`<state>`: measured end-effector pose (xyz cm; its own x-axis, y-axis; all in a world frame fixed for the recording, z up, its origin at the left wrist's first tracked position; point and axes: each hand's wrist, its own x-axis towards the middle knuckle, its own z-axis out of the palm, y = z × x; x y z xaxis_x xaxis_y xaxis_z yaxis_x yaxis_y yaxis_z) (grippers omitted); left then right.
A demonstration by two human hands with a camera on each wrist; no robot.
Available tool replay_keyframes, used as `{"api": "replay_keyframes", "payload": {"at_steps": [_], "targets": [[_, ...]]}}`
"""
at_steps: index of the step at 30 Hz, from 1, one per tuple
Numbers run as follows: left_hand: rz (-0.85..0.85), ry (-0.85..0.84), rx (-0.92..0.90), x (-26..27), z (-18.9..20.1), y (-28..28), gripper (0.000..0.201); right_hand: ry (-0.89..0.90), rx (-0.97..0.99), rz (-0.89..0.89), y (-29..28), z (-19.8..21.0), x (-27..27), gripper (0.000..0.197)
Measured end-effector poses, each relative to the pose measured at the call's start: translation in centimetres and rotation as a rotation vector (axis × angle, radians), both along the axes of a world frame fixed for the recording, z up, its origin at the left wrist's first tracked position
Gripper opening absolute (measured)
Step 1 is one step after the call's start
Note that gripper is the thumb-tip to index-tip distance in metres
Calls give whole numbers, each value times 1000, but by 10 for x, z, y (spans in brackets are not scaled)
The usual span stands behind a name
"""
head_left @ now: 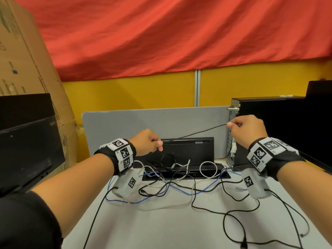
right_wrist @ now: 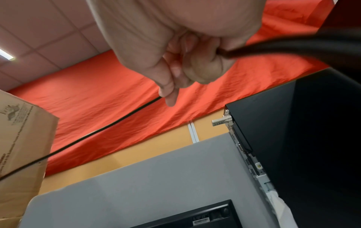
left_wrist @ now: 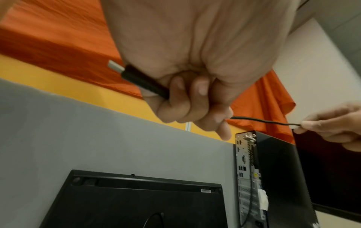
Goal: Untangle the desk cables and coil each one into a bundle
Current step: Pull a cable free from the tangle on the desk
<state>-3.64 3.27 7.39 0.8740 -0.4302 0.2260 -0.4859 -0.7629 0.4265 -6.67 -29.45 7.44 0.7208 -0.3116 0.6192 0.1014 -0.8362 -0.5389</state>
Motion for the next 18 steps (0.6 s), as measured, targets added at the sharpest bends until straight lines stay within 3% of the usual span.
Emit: {"api": "replay_keyframes", "payload": {"at_steps": [6,11,15,18], "targets": [[-146,111,-36,-21,-4,-14,31,20,32,-57,-16,-5,3,17],[-164,102,-54,-29,-4,-27,18,35,78,-93,-25,-14,4,21],[-136,21,-105,-30,-2,-28,33,16,83,-88,-28,-16,4,18],[-163,58,-260,-34,0,-30,37,13,74,-78,-30,-16,4,19]]}}
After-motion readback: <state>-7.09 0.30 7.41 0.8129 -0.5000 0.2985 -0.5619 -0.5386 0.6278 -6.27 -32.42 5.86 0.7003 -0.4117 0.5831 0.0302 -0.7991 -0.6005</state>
